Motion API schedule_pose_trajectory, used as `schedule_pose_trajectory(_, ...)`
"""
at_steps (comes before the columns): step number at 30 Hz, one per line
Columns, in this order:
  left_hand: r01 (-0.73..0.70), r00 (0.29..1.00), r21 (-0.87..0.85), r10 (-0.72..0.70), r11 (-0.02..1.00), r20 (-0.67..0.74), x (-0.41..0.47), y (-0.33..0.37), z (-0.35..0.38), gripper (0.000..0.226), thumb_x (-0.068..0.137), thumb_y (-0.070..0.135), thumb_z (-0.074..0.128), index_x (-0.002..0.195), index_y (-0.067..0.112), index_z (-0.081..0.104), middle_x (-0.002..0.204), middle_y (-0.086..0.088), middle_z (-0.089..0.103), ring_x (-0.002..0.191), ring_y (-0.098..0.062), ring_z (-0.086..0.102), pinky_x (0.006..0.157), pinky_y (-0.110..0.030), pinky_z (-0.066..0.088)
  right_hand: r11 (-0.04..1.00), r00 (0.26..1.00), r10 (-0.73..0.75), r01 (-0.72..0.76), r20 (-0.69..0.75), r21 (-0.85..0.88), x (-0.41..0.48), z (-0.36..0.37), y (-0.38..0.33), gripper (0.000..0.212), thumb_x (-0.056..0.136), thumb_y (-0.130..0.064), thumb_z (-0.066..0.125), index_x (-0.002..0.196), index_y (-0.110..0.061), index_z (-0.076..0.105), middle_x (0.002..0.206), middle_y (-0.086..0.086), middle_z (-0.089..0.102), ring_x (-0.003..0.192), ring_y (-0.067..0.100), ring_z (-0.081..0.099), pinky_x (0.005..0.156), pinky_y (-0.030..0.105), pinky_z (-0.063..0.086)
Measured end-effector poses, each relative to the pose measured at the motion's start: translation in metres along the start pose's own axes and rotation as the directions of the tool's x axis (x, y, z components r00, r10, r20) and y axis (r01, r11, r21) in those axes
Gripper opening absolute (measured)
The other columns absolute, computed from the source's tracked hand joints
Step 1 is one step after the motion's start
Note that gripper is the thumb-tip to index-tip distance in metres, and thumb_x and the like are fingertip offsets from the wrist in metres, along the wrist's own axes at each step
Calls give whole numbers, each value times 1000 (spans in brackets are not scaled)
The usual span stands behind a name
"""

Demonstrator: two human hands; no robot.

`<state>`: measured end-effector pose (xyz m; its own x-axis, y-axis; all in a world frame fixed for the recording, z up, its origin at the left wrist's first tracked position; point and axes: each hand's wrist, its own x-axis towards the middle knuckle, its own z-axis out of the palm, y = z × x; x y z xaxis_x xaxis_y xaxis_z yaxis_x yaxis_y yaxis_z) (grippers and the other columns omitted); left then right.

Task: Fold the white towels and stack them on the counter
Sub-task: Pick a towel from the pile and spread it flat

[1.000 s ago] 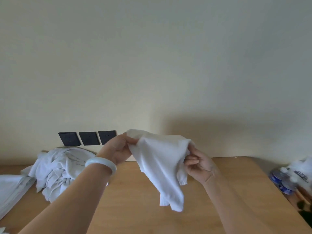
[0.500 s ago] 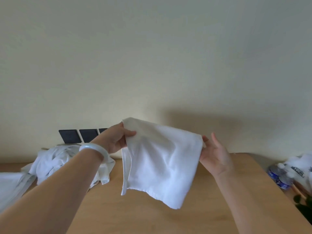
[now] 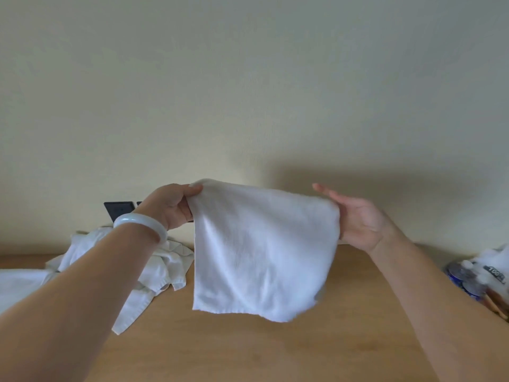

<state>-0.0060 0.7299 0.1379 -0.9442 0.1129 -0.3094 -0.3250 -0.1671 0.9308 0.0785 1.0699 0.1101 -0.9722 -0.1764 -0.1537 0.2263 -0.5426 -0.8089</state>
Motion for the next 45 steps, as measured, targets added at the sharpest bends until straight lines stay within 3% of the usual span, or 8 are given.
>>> schedule_pose_trajectory(3, 27, 999, 8, -27, 1000, -21, 5, -5, -4, 14, 98, 2, 49, 95, -1, 63, 72, -8, 73, 62, -18, 71, 68, -37, 52, 845, 964, 235, -266, -124, -464, 1, -12, -1, 38, 85, 6, 55, 119, -10, 63, 108, 12, 70, 91, 21, 68, 68, 29, 57)
schedule_pose_trajectory(7, 91, 992, 133, -77, 987, -103, 24, -7, -3, 16, 97, 0, 52, 113, -2, 58, 91, -11, 65, 79, -22, 62, 66, -36, 51, 807, 894, 230, -396, -385, -438, 26, -23, -14, 31, 85, 11, 59, 111, -4, 63, 108, 14, 65, 95, 25, 62, 73, 39, 53)
schedule_pose_trajectory(20, -291, 956, 222, 275, 931, 100, -7, 13, -26, 16, 93, 9, 58, 104, 0, 65, 98, -14, 67, 88, -22, 66, 79, -28, 58, 966, 954, -123, 52, -272, -254, -21, -14, -35, 44, 79, 5, 61, 117, -17, 63, 97, 15, 70, 85, 23, 66, 66, 27, 59)
schedule_pose_trajectory(26, 54, 982, 465, -132, 884, 137, -53, -162, -93, 45, 63, 33, 80, 94, 1, 70, 87, -19, 63, 80, -18, 58, 81, -31, 42, 904, 831, 222, -372, -510, -212, -78, -96, 142, 99, 21, 6, 85, 116, 0, 58, 104, 18, 71, 92, 28, 65, 71, 32, 49)
schedule_pose_trajectory(32, 459, 871, 489, -485, 742, -80, -50, -284, -93, 31, 59, 8, 81, 82, -6, 65, 51, -4, 44, 43, -9, 39, 43, -16, 30, 679, 648, 516, -708, -560, -194, -77, -139, 227, 27, 82, 11, 64, 108, 5, 67, 101, 17, 72, 72, 22, 66, 65, 27, 49)
schedule_pose_trajectory(38, 459, 884, 607, -267, 648, -383, -8, -303, -73, 50, 54, 38, 72, 80, -4, 67, 74, -22, 66, 66, -32, 62, 62, -36, 48, 636, 689, 209, -635, -694, -439, -45, -117, 228, 27, 89, 0, 60, 65, -8, 53, 67, 12, 55, 60, 21, 54, 60, 26, 42)
schedule_pose_trajectory(43, 496, 864, 649, -252, 577, -437, 31, -305, -78, 57, 70, 28, 71, 113, -6, 57, 109, -22, 61, 79, -31, 65, 51, -29, 44, 735, 713, 129, -536, -690, -416, -6, -114, 235, 51, 90, -11, 65, 129, 16, 47, 132, 30, 49, 121, 45, 49, 110, 45, 25)
schedule_pose_trajectory(45, 471, 876, 677, -206, 566, -437, 33, -306, -78, 35, 78, 22, 70, 102, -2, 60, 100, -15, 64, 78, -28, 61, 51, -26, 38, 750, 752, 63, -469, -656, -466, 0, -110, 234, 25, 84, -15, 67, 99, 5, 61, 92, 6, 39, 80, 34, 56, 71, 34, 30)
